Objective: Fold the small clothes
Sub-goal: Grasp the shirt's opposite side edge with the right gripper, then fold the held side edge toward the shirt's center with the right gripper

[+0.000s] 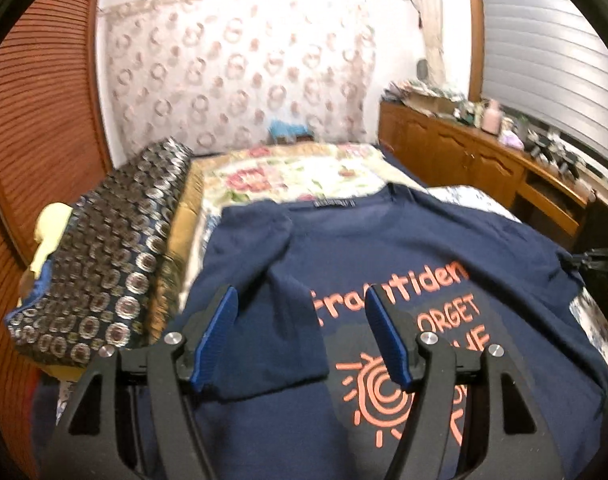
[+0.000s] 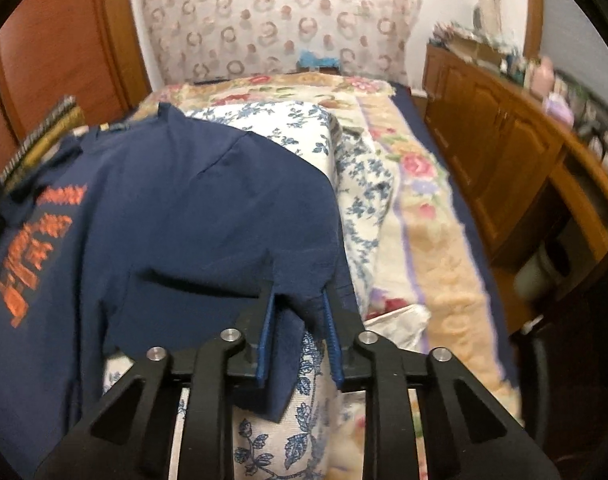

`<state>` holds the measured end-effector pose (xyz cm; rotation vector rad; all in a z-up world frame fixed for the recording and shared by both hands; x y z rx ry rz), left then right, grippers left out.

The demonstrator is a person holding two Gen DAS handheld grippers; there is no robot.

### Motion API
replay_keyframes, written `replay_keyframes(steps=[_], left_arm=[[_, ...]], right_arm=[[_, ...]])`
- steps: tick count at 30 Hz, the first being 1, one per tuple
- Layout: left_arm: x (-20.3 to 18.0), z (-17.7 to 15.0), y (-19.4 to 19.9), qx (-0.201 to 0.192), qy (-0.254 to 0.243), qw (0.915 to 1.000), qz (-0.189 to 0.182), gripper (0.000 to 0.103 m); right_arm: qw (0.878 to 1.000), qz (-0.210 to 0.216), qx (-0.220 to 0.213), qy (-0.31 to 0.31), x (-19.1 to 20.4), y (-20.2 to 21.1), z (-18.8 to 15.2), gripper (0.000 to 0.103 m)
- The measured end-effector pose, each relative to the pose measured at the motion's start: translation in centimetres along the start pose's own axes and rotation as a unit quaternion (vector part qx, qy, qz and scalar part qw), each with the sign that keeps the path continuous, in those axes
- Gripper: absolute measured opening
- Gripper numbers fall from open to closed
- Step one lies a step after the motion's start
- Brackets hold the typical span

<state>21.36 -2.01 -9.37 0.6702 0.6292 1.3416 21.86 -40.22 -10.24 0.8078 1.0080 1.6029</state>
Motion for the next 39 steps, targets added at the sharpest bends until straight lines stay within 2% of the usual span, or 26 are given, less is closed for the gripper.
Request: replay_keyframes(steps=[3, 6, 11, 16, 24, 28, 29, 30, 32, 37, 39], left_arm=[[0.0, 0.1, 0.5, -0.01, 0.004, 0.9999, 0.004, 0.066], [0.2, -0.1, 0.7, -0.01, 0.008, 0.9999, -0.007, 0.066], [-0.2, -0.4, 1.0, -0.005, -0.004, 1.0, -0.005, 0.066], [-1.1, -1.3, 1.4, 0.005, -0.015, 0.9995, -0.026, 0.066], [-2.3, -2.2, 2.0, 0.007, -0.03, 0.9988, -0.037, 0.066], [-2.6, -2.3, 2.2, 0.006, -0.029, 0.9986, -0.045, 0.066], [-2.7, -2.3, 2.2, 0.006, -0.029, 0.9985, -0.046, 0.066], [-2.8, -2.4, 2.2, 0.007, -0.03, 0.9984, -0.048, 0.066], [-3.0, -2.5, 2.1, 0.008, -0.031, 0.9983, -0.05, 0.066], [-3.3, -2.9, 2.1, 0.011, -0.031, 0.9979, -0.055, 0.066], [-3.4, -3.2, 2.1, 0.012, -0.031, 0.9978, -0.057, 0.066]], right_arm=[[1.0, -0.012, -0.005, 0.011, 0.2, 0.2, 0.2, 0.01], [1.0, -0.01, -0.02, 0.013, 0.5, 0.9, 0.9, 0.008], [0.998, -0.007, -0.059, 0.018, 1.5, 3.1, 2.7, 0.007], [0.995, 0.003, -0.09, 0.034, 3.5, 5.1, 4.6, 0.007], [0.99, 0.04, -0.103, 0.089, 10.5, 6.2, 7.5, 0.007], [0.985, 0.083, -0.087, 0.12, 15.9, 5.5, 7.8, 0.008], [0.984, 0.095, -0.081, 0.126, 17.2, 5.1, 7.7, 0.012], [0.984, 0.1, -0.075, 0.131, 18.1, 4.8, 7.5, 0.022], [0.983, 0.092, -0.069, 0.141, 19.2, 4.1, 7.3, 0.033], [0.986, 0.045, -0.066, 0.145, 18.4, 3.2, 6.7, 0.041], [0.988, 0.048, -0.057, 0.139, 17.6, 2.6, 6.4, 0.042]])
Point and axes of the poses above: each gripper's, at about its wrist camera, not at the fingertips, and y roughly against the way its jaws point, x to its left, z to its top, the point moved 10 cm from there along -y, roughly the way its jaws point, and after that the axes turned 14 degrees about x, right-handed, at the moved point
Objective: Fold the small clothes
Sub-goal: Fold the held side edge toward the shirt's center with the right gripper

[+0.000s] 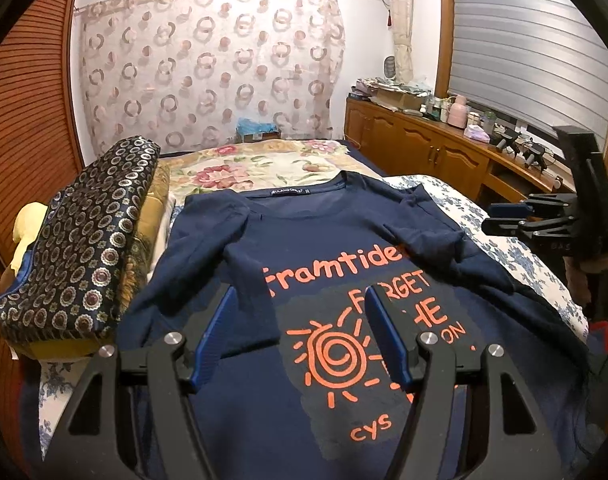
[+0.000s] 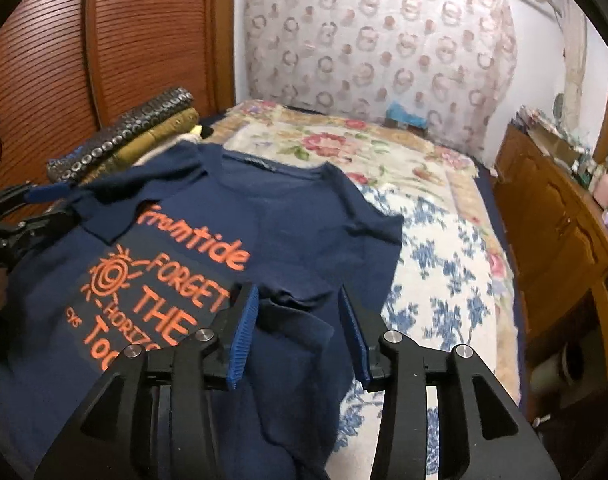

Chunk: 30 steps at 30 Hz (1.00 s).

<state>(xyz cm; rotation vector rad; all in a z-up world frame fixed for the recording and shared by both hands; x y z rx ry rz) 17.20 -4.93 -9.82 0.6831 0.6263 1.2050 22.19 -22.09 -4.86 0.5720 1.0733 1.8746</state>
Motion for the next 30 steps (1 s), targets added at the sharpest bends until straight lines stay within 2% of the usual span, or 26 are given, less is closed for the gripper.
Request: replay_keyframes(steps=[7, 14, 20, 27, 30], left_arm=[[-0.4, -0.8, -0.5, 0.011, -0.005, 0.9999, -0.003, 0.066], [-0.7, -1.1, -0.9, 0.018, -0.006, 0.9998, -0.007, 0.066], [-0.5, -1.4, -0.8, 0.018, -0.003, 0.9998, -0.008, 0.066], [0.0, -1.7, -0.5, 0.017, 0.004, 0.9998, -0.008, 0.066], [0.3, -1.7, -0.5, 0.017, 0.005, 0.9998, -0.008, 0.066]], right_arm=[[0.999, 0.027, 0.026, -0.022, -0.7, -2.7, -0.8, 0.042], [0.993, 0.081, 0.078, -0.028, 1.7, -6.9, 0.1, 0.042], [0.993, 0.086, 0.075, -0.016, 3.7, -7.4, 1.7, 0.042], [0.99, 0.127, 0.055, 0.007, 7.0, -6.0, 2.8, 0.042], [0.992, 0.116, 0.046, 0.017, 7.2, -5.0, 2.8, 0.042]])
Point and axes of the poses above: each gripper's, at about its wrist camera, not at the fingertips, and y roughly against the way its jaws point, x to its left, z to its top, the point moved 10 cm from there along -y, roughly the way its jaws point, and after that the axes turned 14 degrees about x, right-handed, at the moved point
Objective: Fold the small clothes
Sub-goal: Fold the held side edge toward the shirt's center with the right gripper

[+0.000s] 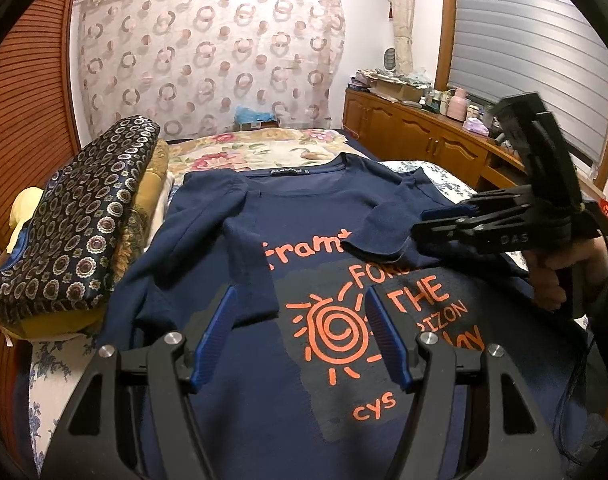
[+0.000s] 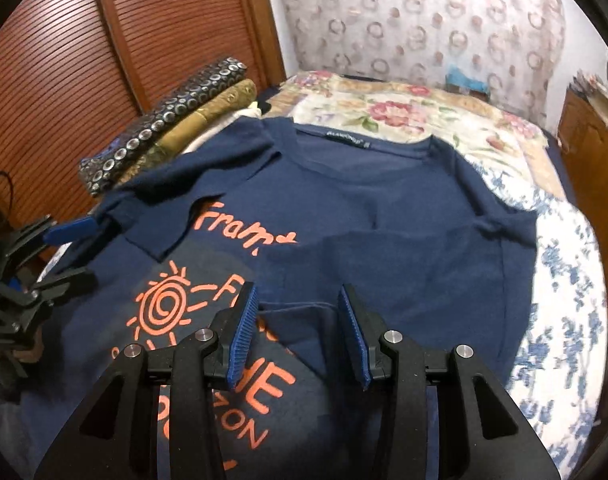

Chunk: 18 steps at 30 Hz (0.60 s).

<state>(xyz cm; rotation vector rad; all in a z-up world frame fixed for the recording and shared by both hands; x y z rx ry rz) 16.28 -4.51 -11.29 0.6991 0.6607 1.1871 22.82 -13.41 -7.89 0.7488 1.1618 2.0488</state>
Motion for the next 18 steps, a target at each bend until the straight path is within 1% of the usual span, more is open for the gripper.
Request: replay_keyframes(steps=[5, 9, 13, 16, 18], left_arm=[[0.1, -0.1, 0.1, -0.001, 0.002, 1.0, 0.0, 0.066], [0.0, -0.3, 0.1, 0.001, 0.001, 1.0, -0.001, 0.066], [-0.2, -0.3, -0.1, 0.003, 0.0, 1.0, -0.002, 0.066], [-0.3, -0.4, -0.2, 0.006, -0.002, 1.0, 0.0, 0.066], [-0.2, -0.4, -0.2, 0.007, -0.001, 1.0, 0.0, 0.066]], right_arm=[[0.999, -0.049, -0.015, -0.004, -2.1, 2.4, -0.9, 0.042], [0.997, -0.068, -0.004, -0.019, -4.3, 3.0, -2.7, 0.042], [0.997, -0.064, 0.01, -0.037, -5.5, 2.6, -4.5, 0.042], [0.998, -0.051, 0.015, -0.043, -5.4, 2.2, -5.3, 0.042], [0.998, -0.05, 0.016, -0.043, -5.1, 2.0, -5.5, 0.042]])
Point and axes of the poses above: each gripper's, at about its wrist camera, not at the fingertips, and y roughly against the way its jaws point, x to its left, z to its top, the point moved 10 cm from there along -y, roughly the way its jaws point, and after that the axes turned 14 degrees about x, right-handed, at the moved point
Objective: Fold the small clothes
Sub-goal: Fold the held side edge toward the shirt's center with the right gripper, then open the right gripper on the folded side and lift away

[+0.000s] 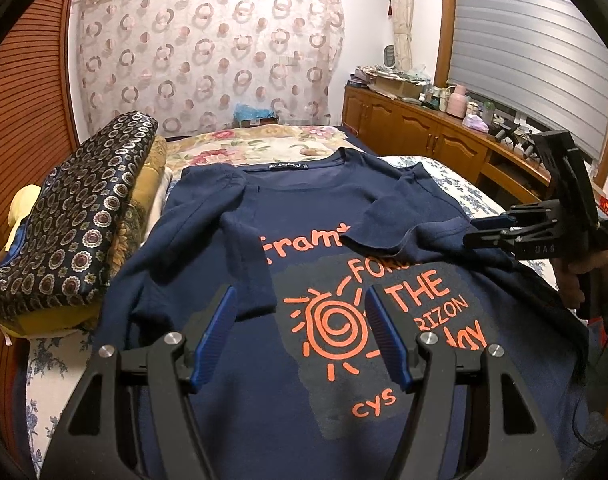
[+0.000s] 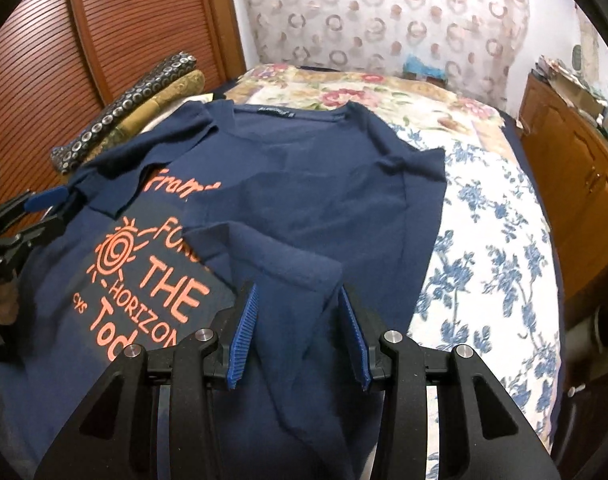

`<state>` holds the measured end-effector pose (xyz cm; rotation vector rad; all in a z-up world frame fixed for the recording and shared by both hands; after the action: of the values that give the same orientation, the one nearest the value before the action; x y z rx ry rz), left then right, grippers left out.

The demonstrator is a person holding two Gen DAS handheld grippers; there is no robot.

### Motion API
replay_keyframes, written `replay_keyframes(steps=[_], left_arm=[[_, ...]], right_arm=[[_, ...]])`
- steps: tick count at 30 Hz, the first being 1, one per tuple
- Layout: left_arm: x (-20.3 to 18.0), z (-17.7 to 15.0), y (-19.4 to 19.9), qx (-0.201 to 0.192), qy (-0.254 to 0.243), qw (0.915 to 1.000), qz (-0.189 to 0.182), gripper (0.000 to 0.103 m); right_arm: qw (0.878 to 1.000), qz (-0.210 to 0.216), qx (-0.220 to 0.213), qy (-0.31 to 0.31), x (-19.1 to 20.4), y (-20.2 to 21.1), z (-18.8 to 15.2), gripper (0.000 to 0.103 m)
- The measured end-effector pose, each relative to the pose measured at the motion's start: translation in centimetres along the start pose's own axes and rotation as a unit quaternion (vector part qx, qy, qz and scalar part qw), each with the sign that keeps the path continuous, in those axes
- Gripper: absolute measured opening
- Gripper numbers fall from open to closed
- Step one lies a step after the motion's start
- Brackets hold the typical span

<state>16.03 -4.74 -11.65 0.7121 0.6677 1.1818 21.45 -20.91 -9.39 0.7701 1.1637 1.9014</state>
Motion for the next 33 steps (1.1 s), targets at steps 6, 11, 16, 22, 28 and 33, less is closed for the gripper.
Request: replay_keyframes(steps=[6, 11, 16, 22, 28, 33], left_arm=[[0.2, 0.1, -0.1, 0.001, 0.003, 1.0, 0.001, 0.066], [0.4, 0.0, 0.0, -0.001, 0.006, 1.0, 0.001, 0.066], [1.1, -0.1, 0.2, -0.002, 0.01, 0.9999, 0.003, 0.066], [1.9, -0.2, 0.4, -0.003, 0.017, 0.9998, 0.007, 0.066], [2.2, -0.1, 0.5, -0.002, 0.017, 0.9998, 0.01, 0.066], [2.9, 1.4, 0.7, -0.007, 0.005, 0.9998, 0.018, 0.066]], right_arm=[[1.0, 0.005, 0.001, 0.003, 0.8, -0.4, -0.1, 0.042], [1.0, 0.026, -0.003, 0.009, 2.4, 0.0, -0.3, 0.042], [0.999, 0.037, 0.002, 0.023, 4.2, 0.2, -1.7, 0.042], [0.998, 0.041, 0.011, 0.048, 6.3, 0.3, -3.6, 0.042], [0.998, 0.03, -0.006, 0.051, 6.5, 1.7, -3.8, 0.042], [0.999, 0.017, -0.023, 0.042, 4.9, 2.9, -2.6, 0.042]])
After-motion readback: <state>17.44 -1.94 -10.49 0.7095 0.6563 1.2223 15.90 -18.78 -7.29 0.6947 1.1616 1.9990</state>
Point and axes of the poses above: each gripper's, at about its wrist camera, not at the fingertips, and y roughly against the way its jaws point, x to its left, z to its top, the point moved 10 cm from there along -y, roughly the way its jaws point, and after that the axes turned 14 degrees about x, right-handed, at the moved point
